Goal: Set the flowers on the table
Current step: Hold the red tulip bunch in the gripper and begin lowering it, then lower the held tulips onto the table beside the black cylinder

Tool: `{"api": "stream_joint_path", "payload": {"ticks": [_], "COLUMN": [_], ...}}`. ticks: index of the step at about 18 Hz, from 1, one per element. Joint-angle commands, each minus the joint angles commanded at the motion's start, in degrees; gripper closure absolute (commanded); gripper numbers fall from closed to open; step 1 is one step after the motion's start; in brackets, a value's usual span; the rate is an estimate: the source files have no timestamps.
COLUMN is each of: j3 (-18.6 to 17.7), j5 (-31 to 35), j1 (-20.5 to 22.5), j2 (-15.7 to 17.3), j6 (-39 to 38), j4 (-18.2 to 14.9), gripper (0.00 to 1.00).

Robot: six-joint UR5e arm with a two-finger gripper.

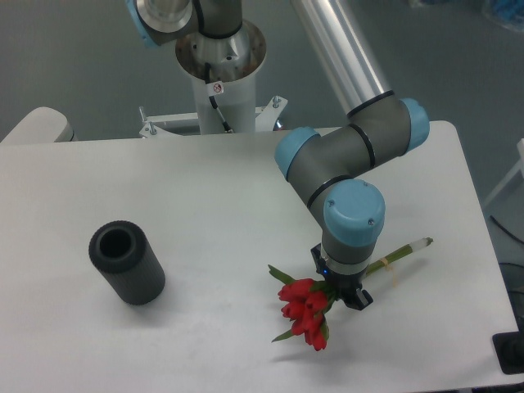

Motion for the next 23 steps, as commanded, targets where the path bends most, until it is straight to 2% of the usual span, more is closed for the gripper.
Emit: {"api": "stream_joint_path", "payload": {"ticks": [10, 16, 21, 23], "j3": [-1.76, -5.36, -6.59, -8.87], "j5": [0.97, 0.27, 0.26, 0.09], "j1": [-0.35, -0.26, -0.53, -0.53], "j2": [1.06, 2.81, 2.82, 3.43], "j6": [-1.23, -3.87, -5.09, -5.71], "j4": [-0.62, -0.7, -0.53, 0.0], "gripper": [0.92, 0.96, 0.95, 0.95]}}
